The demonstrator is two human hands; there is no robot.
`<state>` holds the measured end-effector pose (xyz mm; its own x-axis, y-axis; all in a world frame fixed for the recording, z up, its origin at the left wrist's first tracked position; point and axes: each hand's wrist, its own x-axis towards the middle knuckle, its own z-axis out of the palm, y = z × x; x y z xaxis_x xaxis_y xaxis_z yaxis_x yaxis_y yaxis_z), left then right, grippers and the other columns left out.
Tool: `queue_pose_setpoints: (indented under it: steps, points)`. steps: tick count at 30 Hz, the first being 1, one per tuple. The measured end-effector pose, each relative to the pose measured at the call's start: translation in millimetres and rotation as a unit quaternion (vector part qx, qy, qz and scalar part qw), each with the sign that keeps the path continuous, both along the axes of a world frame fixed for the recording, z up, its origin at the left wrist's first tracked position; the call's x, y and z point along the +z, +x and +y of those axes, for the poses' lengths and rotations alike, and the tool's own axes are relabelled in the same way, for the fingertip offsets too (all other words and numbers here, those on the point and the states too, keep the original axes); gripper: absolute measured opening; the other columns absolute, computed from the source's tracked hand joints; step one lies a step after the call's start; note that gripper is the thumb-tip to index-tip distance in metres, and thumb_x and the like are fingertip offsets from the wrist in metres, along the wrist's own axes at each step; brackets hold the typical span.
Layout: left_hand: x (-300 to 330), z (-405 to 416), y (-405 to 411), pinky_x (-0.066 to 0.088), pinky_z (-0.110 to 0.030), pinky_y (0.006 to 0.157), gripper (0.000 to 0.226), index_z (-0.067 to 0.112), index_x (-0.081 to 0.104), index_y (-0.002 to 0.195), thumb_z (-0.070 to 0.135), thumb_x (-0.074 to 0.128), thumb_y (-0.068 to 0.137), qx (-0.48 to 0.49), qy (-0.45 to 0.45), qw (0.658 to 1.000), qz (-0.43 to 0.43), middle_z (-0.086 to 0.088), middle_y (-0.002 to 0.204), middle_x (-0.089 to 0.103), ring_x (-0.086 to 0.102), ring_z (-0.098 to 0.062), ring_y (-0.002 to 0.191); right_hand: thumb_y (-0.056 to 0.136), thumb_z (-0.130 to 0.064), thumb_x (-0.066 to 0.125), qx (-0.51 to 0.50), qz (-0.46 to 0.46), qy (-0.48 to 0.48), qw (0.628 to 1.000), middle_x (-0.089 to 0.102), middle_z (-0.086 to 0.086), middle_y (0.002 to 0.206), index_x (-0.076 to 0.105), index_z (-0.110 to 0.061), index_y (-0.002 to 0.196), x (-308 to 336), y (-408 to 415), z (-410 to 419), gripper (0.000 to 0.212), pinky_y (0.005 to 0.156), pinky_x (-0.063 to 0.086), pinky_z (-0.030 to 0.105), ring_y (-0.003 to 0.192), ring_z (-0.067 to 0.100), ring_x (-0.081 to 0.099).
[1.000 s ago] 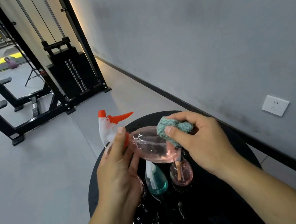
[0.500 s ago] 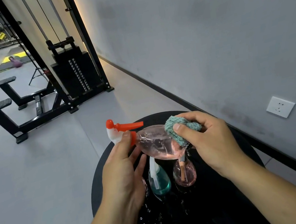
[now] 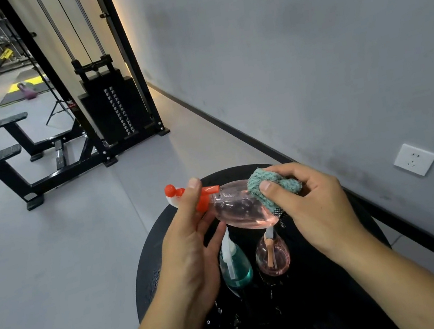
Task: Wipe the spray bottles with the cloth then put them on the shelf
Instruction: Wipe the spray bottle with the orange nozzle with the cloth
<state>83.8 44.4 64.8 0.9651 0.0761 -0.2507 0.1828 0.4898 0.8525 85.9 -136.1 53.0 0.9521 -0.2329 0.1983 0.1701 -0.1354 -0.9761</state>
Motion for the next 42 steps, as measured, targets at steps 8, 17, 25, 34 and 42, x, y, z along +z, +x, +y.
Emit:
queue_pose_setpoints:
  steps: [8,17,25,34,42]
  points:
    - [-2,0,2,0.061,-0.05,0.101,0.028,0.018,0.077,0.084,0.042,0.071,0.096,0.023,-0.011,0.999,0.026,-0.007,0.107,0.08,0.076,-0.024,0.117,0.093,-0.02,0.075,-0.002,-0.005,0.013,1.0,0.078,-0.013,0.094,0.077,-0.03,0.104,0,-2,1,0.016,0.068,0.059,0.02,0.085,0.004,0.075]
    - [-2,4,5,0.059,-0.059,0.101,0.018,0.01,0.066,0.104,0.027,0.059,0.104,-0.001,-0.048,0.999,-0.008,-0.017,0.118,0.076,0.073,-0.036,0.123,0.093,-0.021,0.075,-0.001,-0.013,0.016,1.0,0.078,-0.012,0.096,0.078,-0.03,0.104,3,0,-1,0.015,0.073,0.06,0.021,0.089,0.005,0.075]
    - [-7,3,8,0.059,-0.062,0.101,0.021,0.012,0.065,0.086,0.014,0.053,0.103,0.011,-0.018,1.0,-0.016,-0.019,0.109,0.076,0.073,-0.038,0.121,0.092,-0.021,0.076,-0.004,-0.018,0.018,1.0,0.078,-0.014,0.097,0.077,-0.032,0.104,1,-3,-1,0.016,0.072,0.059,0.02,0.089,0.003,0.074]
    - [-6,-5,6,0.061,-0.054,0.101,0.028,0.006,0.072,0.107,0.032,0.061,0.107,0.018,0.042,0.999,-0.024,-0.012,0.112,0.082,0.077,-0.025,0.114,0.092,-0.025,0.076,-0.027,-0.012,-0.059,0.998,0.075,-0.017,0.1,0.077,-0.035,0.105,-6,1,-2,0.016,0.079,0.061,0.023,0.093,-0.001,0.071]
    - [-11,-10,2,0.063,-0.05,0.098,0.035,0.012,0.072,0.113,0.036,0.078,0.089,-0.017,0.031,0.998,-0.047,-0.011,0.12,0.08,0.075,-0.026,0.119,0.09,-0.023,0.078,0.006,-0.098,-0.242,0.965,0.06,-0.022,0.111,0.075,-0.033,0.114,-4,-8,12,0.026,0.084,0.055,0.018,0.101,0.002,0.064]
